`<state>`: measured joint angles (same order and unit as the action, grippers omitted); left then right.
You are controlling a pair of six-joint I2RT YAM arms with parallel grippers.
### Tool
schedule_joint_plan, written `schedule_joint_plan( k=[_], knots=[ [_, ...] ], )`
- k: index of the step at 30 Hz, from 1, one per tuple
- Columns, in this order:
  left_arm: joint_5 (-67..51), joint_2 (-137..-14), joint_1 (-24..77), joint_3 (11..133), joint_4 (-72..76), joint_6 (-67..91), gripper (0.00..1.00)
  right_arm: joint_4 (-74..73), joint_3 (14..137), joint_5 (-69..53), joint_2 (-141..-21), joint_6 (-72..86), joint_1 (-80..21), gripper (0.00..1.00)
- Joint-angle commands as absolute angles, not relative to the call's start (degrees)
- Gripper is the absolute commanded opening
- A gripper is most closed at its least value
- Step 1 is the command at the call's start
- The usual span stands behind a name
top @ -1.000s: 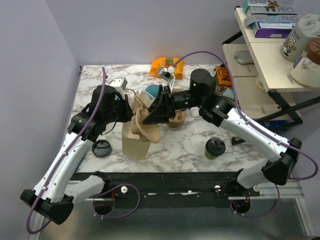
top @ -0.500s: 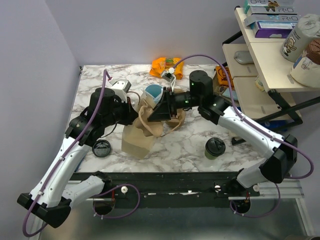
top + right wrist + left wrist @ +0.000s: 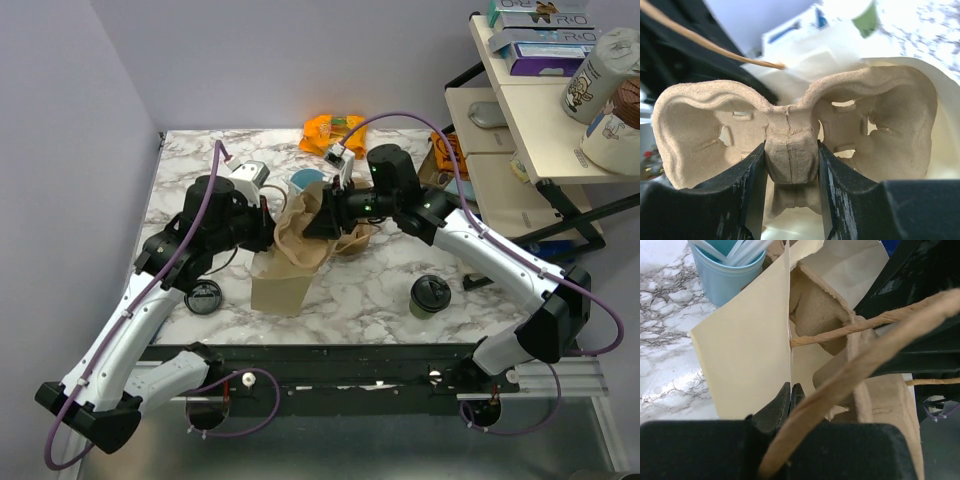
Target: Pack the takeout coffee
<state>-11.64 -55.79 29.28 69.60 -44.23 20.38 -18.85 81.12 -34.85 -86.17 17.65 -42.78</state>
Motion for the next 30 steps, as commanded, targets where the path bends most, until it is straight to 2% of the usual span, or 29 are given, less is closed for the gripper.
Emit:
schedule_joint_plan(
  k=[1,18,30],
  knots=[
    [-14.2,-56.5,29.6,69.9,-43.2,20.2,0.00,-25.0,81.3,-26.4,-85.5,11.4,-42.7,0.44],
    [-3.3,-57.8,29.5,72.0,-44.8,25.4,0.00,-36.5,85.4,-12.1,-88.8,-2.5,-49.6,0.43],
    [-12.0,-57.1,29.5,69.2,-40.8,25.0,0.02,-41.8,92.1,-3.7,-96.1,-3.8,-55.5,0.43]
  ],
)
